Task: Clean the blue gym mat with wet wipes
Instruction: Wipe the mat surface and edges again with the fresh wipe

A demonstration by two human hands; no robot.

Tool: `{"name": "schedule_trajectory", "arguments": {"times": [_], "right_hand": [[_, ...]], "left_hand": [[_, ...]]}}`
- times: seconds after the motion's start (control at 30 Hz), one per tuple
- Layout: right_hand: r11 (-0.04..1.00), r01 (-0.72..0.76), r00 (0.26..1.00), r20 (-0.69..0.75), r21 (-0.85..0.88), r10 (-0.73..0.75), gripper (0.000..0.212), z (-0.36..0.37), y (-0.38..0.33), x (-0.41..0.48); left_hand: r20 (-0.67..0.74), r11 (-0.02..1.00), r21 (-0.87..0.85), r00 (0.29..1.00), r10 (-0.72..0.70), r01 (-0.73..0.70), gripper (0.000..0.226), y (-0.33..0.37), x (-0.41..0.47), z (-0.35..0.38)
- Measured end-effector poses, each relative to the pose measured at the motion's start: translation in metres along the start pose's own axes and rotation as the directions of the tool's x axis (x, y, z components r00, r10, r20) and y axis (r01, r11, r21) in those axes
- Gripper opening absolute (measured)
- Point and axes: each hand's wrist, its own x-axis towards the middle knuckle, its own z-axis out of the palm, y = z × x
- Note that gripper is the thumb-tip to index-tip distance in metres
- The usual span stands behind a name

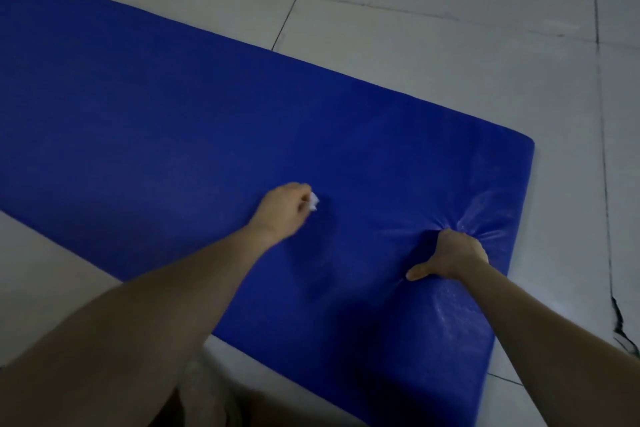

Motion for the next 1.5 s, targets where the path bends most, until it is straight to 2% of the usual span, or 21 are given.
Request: {"name": "schedule_trajectory", "arguments": {"times": [0.1,0.17,0.23,0.33,0.4,0.5,0.57,0.63,0.7,0.77,0.83,0.93,1.0,1.2,1.3,1.4,1.5], "right_hand": [[1.000,0.001,1.000,0.003,-0.007,-0.001,0.089,-0.001,-0.001,-0.001],[1.000,0.000,1.000,0.004,-0.013,0.000,0.089,-0.002,-0.002,-0.002],[1.000,-0.001,1.000,0.004,-0.013,0.001,0.089,-0.002,-0.002,-0.001],[1.000,0.002,1.000,0.003,-0.023,-0.002,0.090,-0.002,-0.002,0.000],[1.000,0.001,1.000,-0.013,-0.030,-0.001,0.087,-0.001,-0.001,0.001],[0.999,0.007,0.999,-0.048,-0.035,-0.008,0.079,0.001,0.000,0.002],[0.999,0.012,0.998,-0.054,-0.035,-0.014,0.078,0.002,0.001,0.003],[0.999,0.016,0.999,-0.047,-0.030,-0.018,0.084,0.001,0.000,0.002],[0.999,0.029,0.999,-0.032,-0.024,-0.030,0.089,0.000,0.000,0.002],[0.999,0.032,0.999,-0.014,-0.017,-0.032,0.091,-0.001,0.000,0.002],[0.999,0.029,1.000,-0.009,-0.021,-0.029,0.091,-0.002,0.000,0.000],[0.999,0.028,1.000,-0.008,-0.024,-0.028,0.089,-0.003,0.000,0.000],[0.999,0.028,0.999,-0.017,-0.024,-0.028,0.086,-0.002,0.000,0.000],[0.999,0.040,0.999,-0.026,-0.028,-0.041,0.081,-0.002,0.001,0.001],[0.998,0.038,0.999,-0.023,-0.053,-0.039,0.083,-0.002,0.000,0.000],[0.998,0.022,0.999,-0.026,-0.051,-0.024,0.085,-0.003,0.000,0.000],[0.999,0.029,0.999,-0.043,-0.044,-0.031,0.083,-0.003,0.001,-0.001]], "left_hand": [[-0.116,0.985,-0.001,0.978,-0.173,0.174,0.015,-0.027,-0.001,-0.010],[-0.205,0.955,-0.085,0.933,-0.296,0.285,0.013,-0.018,-0.003,-0.001],[-0.210,0.941,-0.143,0.920,-0.331,0.306,0.009,0.009,-0.009,0.020],[-0.113,0.967,-0.140,0.967,-0.228,0.212,0.017,0.067,-0.026,0.057],[-0.054,0.987,-0.128,0.994,-0.100,0.092,0.021,0.104,-0.041,0.078],[0.118,0.990,-0.125,0.990,0.081,-0.066,0.026,0.139,-0.065,0.107],[0.172,0.986,-0.072,0.972,0.163,-0.153,0.023,0.138,-0.067,0.113],[0.160,0.973,0.042,0.963,0.216,-0.225,0.017,0.121,-0.060,0.104],[0.135,0.959,0.154,0.966,0.220,-0.240,0.018,0.097,-0.047,0.085],[0.066,0.976,0.178,0.991,0.116,-0.126,0.018,0.067,-0.033,0.058],[-0.065,0.985,0.148,0.995,-0.080,0.089,0.016,0.030,-0.025,0.028],[-0.225,0.927,0.059,0.910,-0.349,0.370,0.018,-0.016,-0.026,-0.001],[-0.259,0.913,0.025,0.885,-0.387,0.406,0.019,-0.015,-0.033,0.003],[-0.120,0.958,-0.120,0.954,-0.274,0.260,0.020,0.076,-0.062,0.074],[-0.036,0.986,-0.139,0.994,-0.103,0.097,0.022,0.120,-0.083,0.107],[0.076,0.991,-0.110,0.993,0.088,-0.080,0.018,0.132,-0.092,0.117],[0.110,0.971,0.050,0.968,0.228,-0.234,0.014,0.109,-0.080,0.101]]}}
